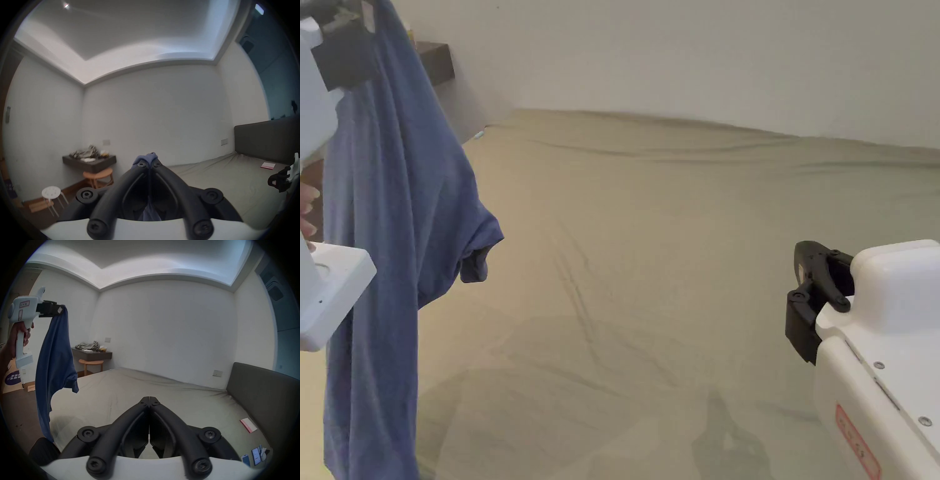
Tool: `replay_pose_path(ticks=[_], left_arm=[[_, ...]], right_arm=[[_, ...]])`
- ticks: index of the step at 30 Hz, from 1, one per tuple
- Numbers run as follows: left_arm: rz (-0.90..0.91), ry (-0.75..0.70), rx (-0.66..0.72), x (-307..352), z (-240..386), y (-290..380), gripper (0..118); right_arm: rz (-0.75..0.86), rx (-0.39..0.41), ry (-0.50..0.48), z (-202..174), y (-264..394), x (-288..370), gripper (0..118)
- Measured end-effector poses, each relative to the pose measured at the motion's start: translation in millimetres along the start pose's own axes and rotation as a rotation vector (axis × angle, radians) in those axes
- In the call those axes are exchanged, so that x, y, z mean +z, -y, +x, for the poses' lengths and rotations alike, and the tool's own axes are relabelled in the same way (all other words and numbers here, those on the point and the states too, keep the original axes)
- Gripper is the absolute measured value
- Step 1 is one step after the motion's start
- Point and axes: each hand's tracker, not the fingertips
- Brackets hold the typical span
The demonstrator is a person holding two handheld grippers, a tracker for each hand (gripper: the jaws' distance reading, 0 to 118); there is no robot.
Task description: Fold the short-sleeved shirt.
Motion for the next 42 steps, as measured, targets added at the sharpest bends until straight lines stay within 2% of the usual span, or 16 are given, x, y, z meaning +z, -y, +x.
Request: replay_pose_path(ticks=[8, 16, 21, 24, 28, 32, 36, 38, 40, 41, 42], left_arm=[[0.094, 0.218, -0.038, -37, 88, -49, 0], [0.031, 0.452, -0.093, -80, 229, -29, 0], [-0.142, 0.555, -0.182, -125, 316, 50, 0], [-0.292, 0.627, -0.227, -142, 375, 123, 0], [-0.527, 0.659, -0.372, -151, 434, 240, 0], [-0.789, 0.644, -0.447, -141, 456, 342, 0], [-0.892, 0.607, -0.457, -130, 446, 388, 0], [-0.898, 0.605, -0.418, -127, 435, 389, 8], [-0.913, 0.602, -0.366, -128, 422, 380, 33], [-0.908, 0.608, -0.308, -128, 414, 371, 57], [-0.896, 0.614, -0.268, -129, 406, 363, 98]], right_arm=[[0.011, 0.042, 0.15, 55, -13, 39, 1], [-0.041, 0.029, 0.282, 105, 2, 63, 1], [-0.098, -0.003, 0.335, 134, 24, 61, 1], [-0.148, -0.025, 0.359, 150, 41, 52, 1], [-0.208, -0.042, 0.374, 169, 65, 42, 1], [-0.266, -0.043, 0.378, 182, 86, 33, 1], [-0.308, -0.05, 0.381, 189, 100, 26, 1], [-0.322, -0.054, 0.377, 189, 104, 23, 1], [-0.33, -0.053, 0.368, 188, 106, 20, 1], [-0.333, -0.049, 0.36, 188, 105, 19, 1], [-0.333, -0.044, 0.354, 186, 103, 19, 1]])
